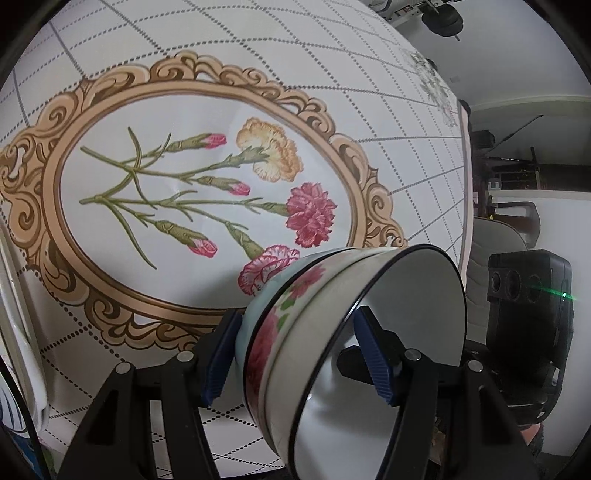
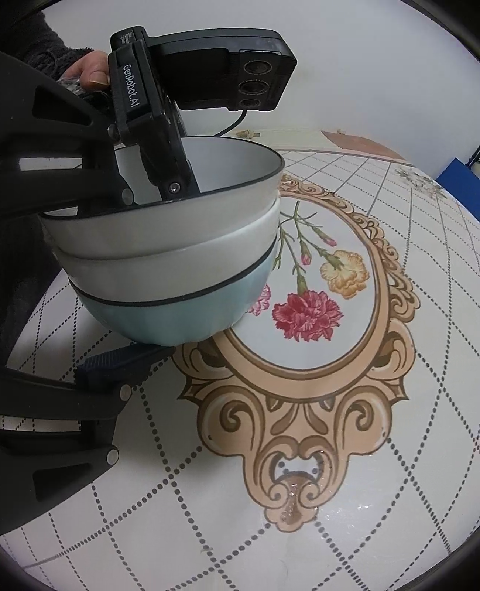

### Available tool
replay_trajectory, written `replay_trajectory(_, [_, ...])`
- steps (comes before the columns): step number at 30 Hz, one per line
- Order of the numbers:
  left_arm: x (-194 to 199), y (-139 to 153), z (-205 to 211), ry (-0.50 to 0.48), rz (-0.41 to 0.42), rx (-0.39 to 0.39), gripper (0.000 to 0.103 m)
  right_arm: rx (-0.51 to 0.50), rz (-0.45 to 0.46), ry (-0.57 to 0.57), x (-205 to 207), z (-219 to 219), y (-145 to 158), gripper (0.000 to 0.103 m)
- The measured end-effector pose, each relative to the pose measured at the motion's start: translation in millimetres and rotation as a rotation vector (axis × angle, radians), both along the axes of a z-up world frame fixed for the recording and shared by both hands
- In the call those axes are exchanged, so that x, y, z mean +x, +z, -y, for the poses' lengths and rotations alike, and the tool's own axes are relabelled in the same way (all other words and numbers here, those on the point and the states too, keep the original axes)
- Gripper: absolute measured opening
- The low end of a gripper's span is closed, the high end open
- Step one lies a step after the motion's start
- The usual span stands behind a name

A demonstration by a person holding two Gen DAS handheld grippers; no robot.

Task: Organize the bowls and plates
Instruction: 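Lift the bowl stack with both tools and carry it toward the plate stack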

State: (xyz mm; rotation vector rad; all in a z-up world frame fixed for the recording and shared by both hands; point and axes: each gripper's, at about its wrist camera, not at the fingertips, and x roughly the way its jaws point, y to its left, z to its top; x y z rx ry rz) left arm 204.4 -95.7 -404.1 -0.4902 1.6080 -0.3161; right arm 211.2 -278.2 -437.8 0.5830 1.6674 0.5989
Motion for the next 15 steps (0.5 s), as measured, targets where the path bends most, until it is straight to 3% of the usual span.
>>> replay_trajectory(9, [1.2, 37.4, -11.8, -0.002, 0.059, 0.009, 0.061, 0.010, 0.050, 0.026, 7.1, -13.4, 36.5, 0.052])
replay_trajectory(15, [-5.3, 65.5, -47.2, 0.030, 0.098, 0.020, 0.061, 0.023, 0.084, 0.060, 6.4, -47.7, 64.8, 0.052])
